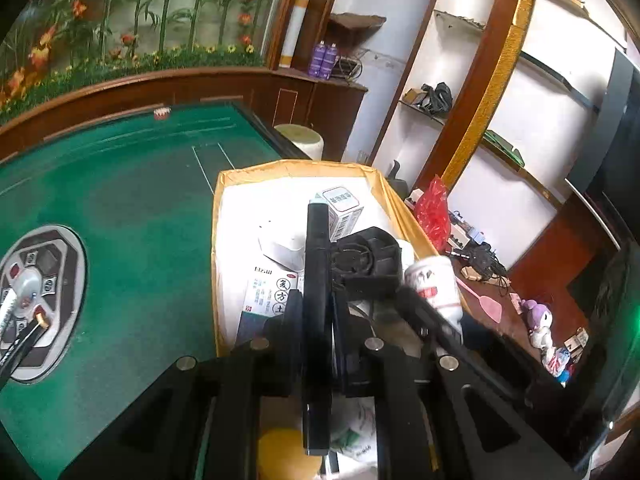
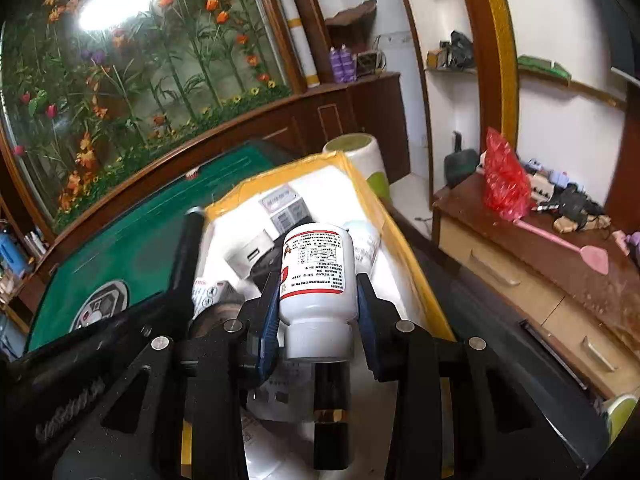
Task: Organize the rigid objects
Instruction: 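Carry the marker and pill bottle onto the tray and open both grippers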
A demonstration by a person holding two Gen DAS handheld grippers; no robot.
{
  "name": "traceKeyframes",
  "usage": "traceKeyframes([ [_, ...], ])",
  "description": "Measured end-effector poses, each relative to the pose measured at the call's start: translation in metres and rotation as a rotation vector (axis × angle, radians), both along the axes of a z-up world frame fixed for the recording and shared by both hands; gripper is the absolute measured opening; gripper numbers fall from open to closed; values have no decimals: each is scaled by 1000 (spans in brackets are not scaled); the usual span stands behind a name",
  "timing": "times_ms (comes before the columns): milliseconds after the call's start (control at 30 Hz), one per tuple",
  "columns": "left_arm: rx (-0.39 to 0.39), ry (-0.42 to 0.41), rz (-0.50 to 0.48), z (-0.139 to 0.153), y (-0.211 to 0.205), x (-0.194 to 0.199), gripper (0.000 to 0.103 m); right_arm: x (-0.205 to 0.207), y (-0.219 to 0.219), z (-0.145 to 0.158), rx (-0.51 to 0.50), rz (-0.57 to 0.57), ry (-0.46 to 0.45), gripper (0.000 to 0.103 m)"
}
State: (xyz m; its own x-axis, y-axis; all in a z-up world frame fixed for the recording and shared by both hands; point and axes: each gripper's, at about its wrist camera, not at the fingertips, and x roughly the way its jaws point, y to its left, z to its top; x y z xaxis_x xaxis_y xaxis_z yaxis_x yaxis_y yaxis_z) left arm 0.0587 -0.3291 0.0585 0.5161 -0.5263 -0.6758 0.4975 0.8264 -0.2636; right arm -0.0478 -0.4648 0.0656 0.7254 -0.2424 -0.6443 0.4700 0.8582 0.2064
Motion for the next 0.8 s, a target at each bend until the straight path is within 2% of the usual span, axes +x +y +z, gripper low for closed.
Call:
traceKeyframes([
  [100,-2,20,0,-6,-2,4,13,4,-3,-6,28,6,12,35],
  [200,4,1,-2,-5,-6,1,14,4,-9,-12,70,0,29,35],
  [367,-10,14,-13,-2,-3,0,16,0,-6,-14,51,22,23,36],
  [467,-10,30,-21,-1,-2,0,26,-9,-3,-13,48,37,-6,39],
  [500,-12,29,-23,0,0,-3,34,-12,-2,-12,40,37,-11,39],
  [533,-16,25,-24,0,1,-4,40,-18,0,-11,25,27,-15,47],
  [567,-18,19,-27,1,2,-8,43,-23,0,-11,17,17,-18,61],
  [600,-18,15,-30,2,3,-10,46,-28,1,-10,15,11,-26,65],
  [800,-34,-30,-41,16,19,-27,49,-52,7,2,6,-8,-102,65],
])
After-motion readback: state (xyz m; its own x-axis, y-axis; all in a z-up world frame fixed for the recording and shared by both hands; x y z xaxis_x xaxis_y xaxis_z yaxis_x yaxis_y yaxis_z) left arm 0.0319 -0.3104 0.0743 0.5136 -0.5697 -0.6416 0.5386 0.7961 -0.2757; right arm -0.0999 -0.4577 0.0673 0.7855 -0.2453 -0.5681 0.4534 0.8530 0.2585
